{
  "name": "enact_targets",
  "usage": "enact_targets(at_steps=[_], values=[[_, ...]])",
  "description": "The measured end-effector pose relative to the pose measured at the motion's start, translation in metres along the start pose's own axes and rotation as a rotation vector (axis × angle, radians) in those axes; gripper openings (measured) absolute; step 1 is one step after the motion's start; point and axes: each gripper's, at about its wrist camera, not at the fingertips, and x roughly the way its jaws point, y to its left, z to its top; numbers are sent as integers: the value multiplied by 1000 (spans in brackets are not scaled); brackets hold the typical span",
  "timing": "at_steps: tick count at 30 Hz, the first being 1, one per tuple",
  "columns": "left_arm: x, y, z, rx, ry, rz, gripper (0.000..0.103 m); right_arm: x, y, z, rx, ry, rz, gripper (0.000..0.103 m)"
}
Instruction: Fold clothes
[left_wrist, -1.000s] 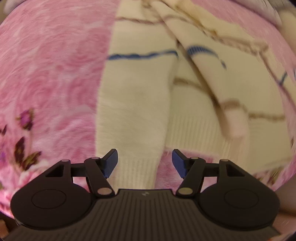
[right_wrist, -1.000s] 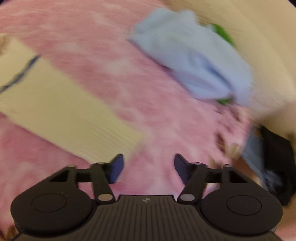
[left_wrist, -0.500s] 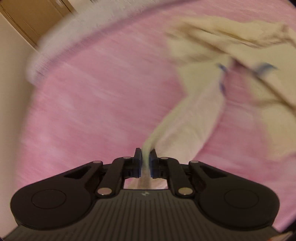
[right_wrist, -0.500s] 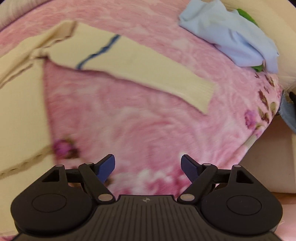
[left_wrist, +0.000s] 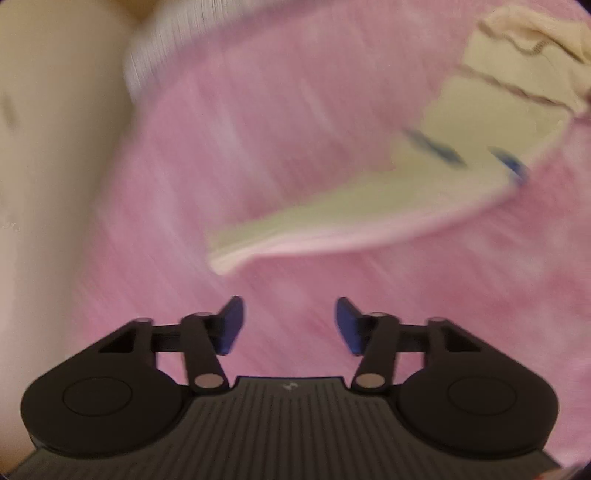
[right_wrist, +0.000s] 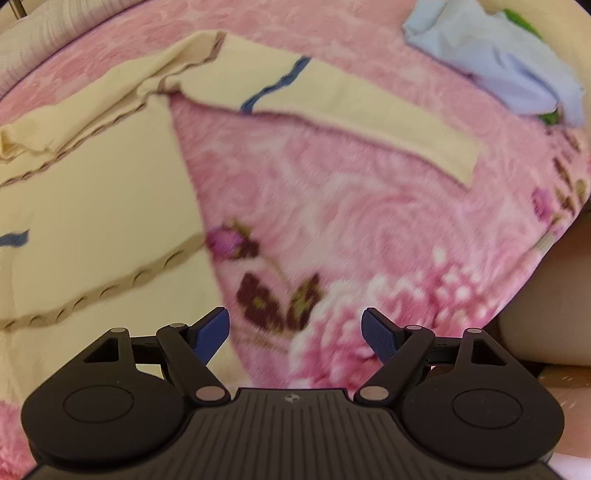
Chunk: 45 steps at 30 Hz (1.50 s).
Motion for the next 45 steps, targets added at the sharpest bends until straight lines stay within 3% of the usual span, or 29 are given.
enact_targets(at_steps=[4,5,8,13,17,18,20,21,23,25,28,30,34,39,42,43,45], values=[[-12,-38,-51,-307,100,-546,44,5,-6,-13,43,16,125,81],[-16,-56,-60,-343,117,-644,44,7,-7,-15,63,20,156,81],[-24,-107,-70,-337,126,-783,44,13,-11,-22,137,36,254,78],[-13,-152,-66,-362,121,-787,48,27,-16,-30,201,52,340,70],[-9,-167,-65,-368,103,-808,56,43,-13,-35,239,51,361,72],[-8,-169,-65,-373,104,-823,40,44,-10,-36,234,42,360,67],[-6,-172,-65,-384,111,-858,5,42,0,-34,145,53,377,25],[-4,-173,-66,-393,123,-882,5,40,5,-33,103,59,387,11],[-17,-175,-67,-352,94,-899,5,33,9,-31,57,65,406,10],[-42,-166,-65,-305,15,-878,4,18,1,-25,32,23,397,9],[-87,-121,-72,-329,-102,-828,4,-8,-22,-17,35,-39,419,6],[-111,-94,-84,-317,-136,-768,4,-23,-34,-14,29,-66,440,5],[-110,-87,-121,-273,-61,-694,4,-16,-31,-19,-20,-21,399,5],[-73,-124,-147,-181,98,-590,5,31,-14,-34,-41,151,229,9],[-79,-135,-138,-70,140,-525,11,20,-9,-31,-86,152,137,42],[-86,-137,-131,-14,144,-487,11,15,-8,-28,-100,144,96,46],[-102,-132,-118,62,98,-426,11,3,-6,-21,-99,98,79,46]])
